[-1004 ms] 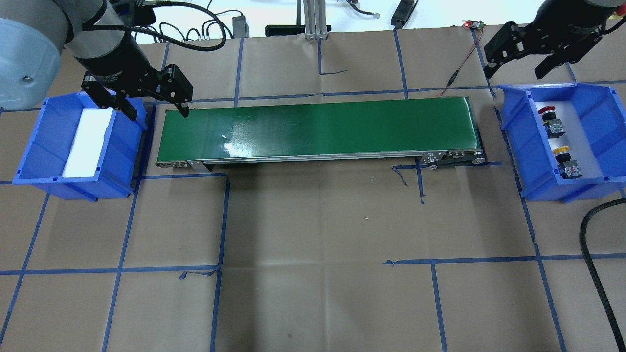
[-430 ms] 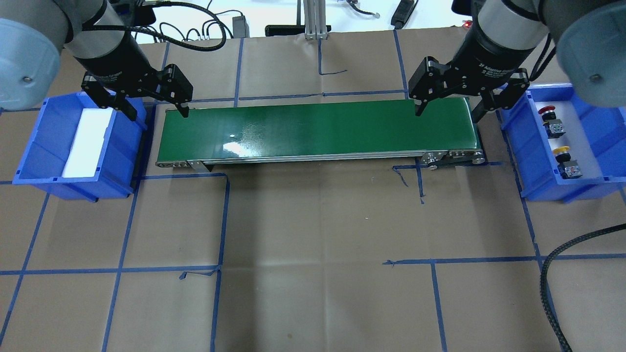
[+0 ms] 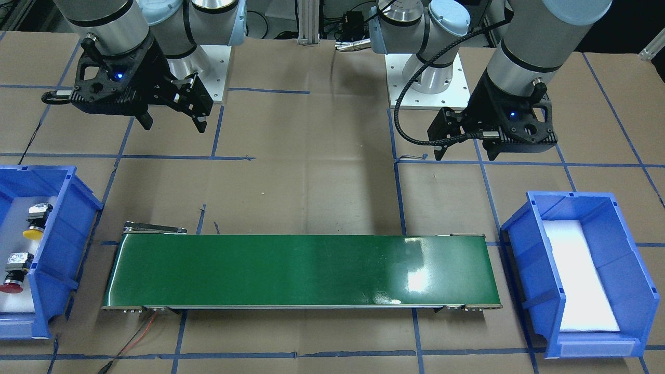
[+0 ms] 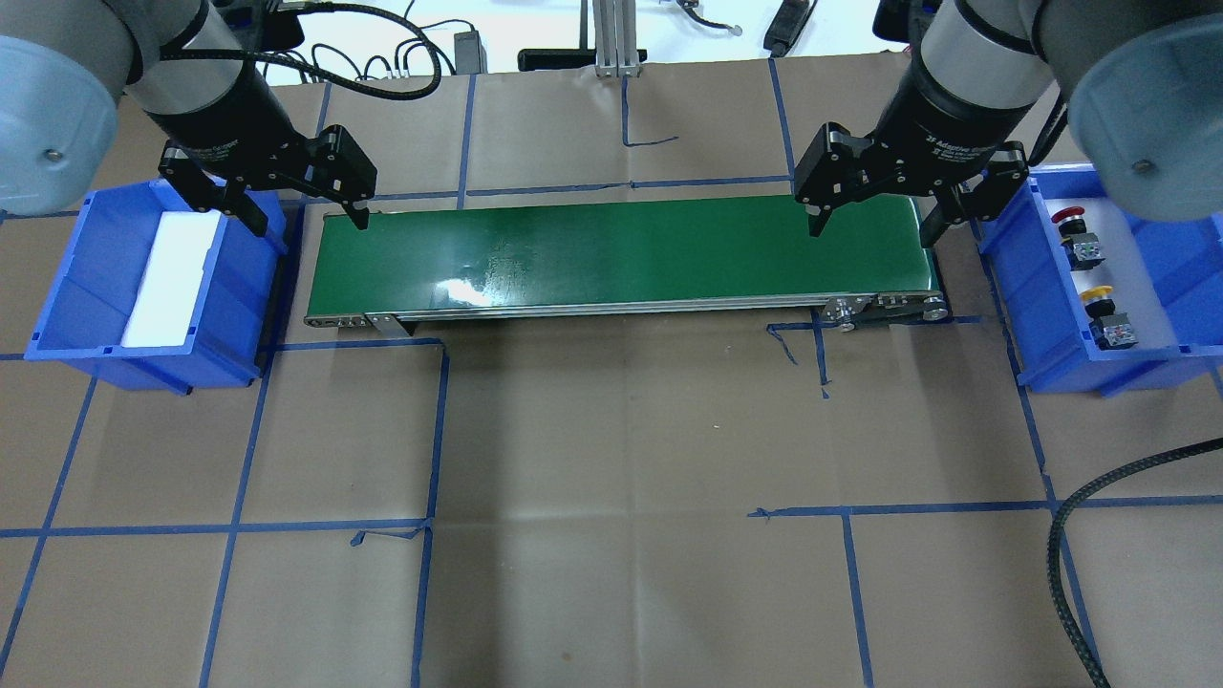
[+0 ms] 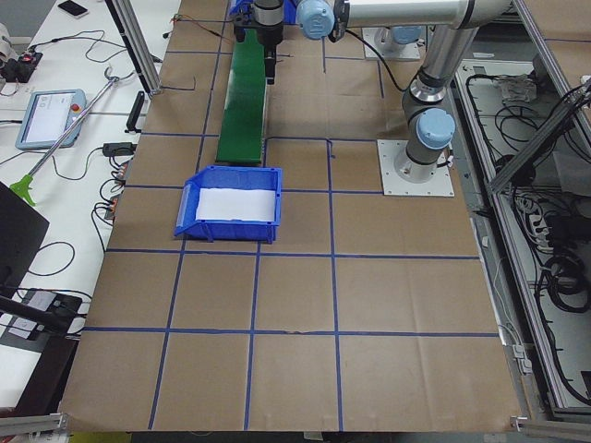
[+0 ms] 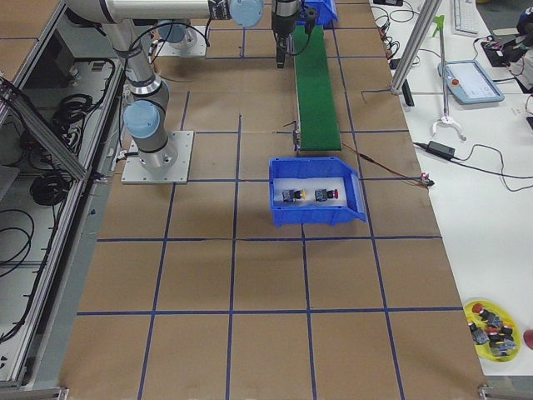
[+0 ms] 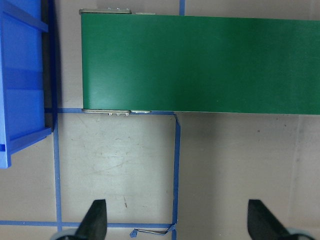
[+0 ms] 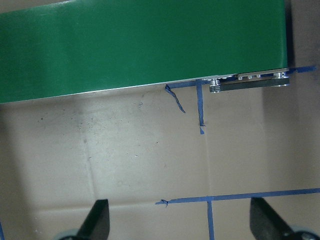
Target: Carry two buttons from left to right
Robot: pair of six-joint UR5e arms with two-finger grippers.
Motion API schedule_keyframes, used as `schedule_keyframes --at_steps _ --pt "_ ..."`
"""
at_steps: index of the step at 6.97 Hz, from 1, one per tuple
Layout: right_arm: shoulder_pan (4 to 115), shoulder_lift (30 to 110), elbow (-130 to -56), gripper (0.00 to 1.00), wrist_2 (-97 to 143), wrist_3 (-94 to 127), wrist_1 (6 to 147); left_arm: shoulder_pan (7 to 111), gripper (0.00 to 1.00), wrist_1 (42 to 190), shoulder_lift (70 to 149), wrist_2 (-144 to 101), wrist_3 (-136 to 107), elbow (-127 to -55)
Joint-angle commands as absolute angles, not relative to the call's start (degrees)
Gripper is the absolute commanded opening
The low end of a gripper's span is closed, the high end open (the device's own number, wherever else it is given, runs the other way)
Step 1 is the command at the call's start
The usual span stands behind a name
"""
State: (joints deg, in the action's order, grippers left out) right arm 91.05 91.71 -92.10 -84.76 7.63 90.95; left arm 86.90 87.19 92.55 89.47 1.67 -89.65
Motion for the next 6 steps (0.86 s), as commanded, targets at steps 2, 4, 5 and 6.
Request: schedule_keyframes --at_steps 2,4,5,6 --pt "91.1 91.6 -92.2 1.0 -84.8 7.6 91.3 86.9 1.0 87.2 92.5 89.5 1.7 -89.6" --pt "91.1 91.6 -92.1 1.0 -84.8 7.6 91.3 86.9 1.0 87.2 92.5 89.5 1.7 -89.6" --pt "91.1 91.6 -92.1 1.0 -84.8 7.5 91.7 86.9 1.0 87.2 92.5 89.5 1.7 -89.6" --pt "91.1 91.6 -92.1 1.0 -84.8 7.5 91.8 86.9 1.0 87.2 92.5 89.4 1.7 -89.6"
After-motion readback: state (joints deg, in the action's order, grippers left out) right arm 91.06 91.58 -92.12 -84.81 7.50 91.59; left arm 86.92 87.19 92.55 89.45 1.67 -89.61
